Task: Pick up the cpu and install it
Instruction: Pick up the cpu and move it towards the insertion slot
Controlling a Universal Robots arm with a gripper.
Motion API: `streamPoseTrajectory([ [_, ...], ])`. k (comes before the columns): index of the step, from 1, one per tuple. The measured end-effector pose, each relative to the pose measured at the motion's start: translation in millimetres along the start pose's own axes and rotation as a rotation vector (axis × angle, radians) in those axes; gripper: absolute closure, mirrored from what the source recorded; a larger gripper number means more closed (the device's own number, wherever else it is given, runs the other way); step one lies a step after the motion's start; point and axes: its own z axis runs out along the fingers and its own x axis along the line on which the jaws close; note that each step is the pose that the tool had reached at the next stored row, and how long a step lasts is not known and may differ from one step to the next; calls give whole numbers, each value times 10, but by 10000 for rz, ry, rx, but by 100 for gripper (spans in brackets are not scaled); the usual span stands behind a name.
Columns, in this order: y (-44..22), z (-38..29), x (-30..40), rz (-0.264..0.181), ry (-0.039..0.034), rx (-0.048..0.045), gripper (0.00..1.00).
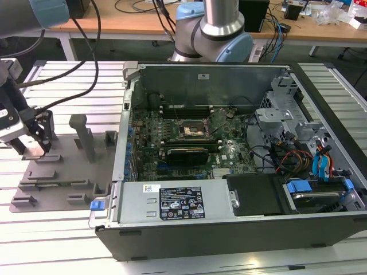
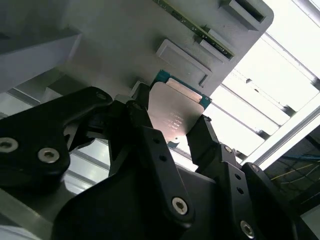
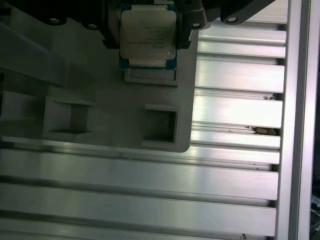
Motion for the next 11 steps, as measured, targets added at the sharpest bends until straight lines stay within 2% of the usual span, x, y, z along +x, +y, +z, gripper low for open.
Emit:
streamPoseTrajectory([
  [4,-2,-83,-2,0,0,-1,45],
  [11,-5,-189,-6,0,0,-1,45],
])
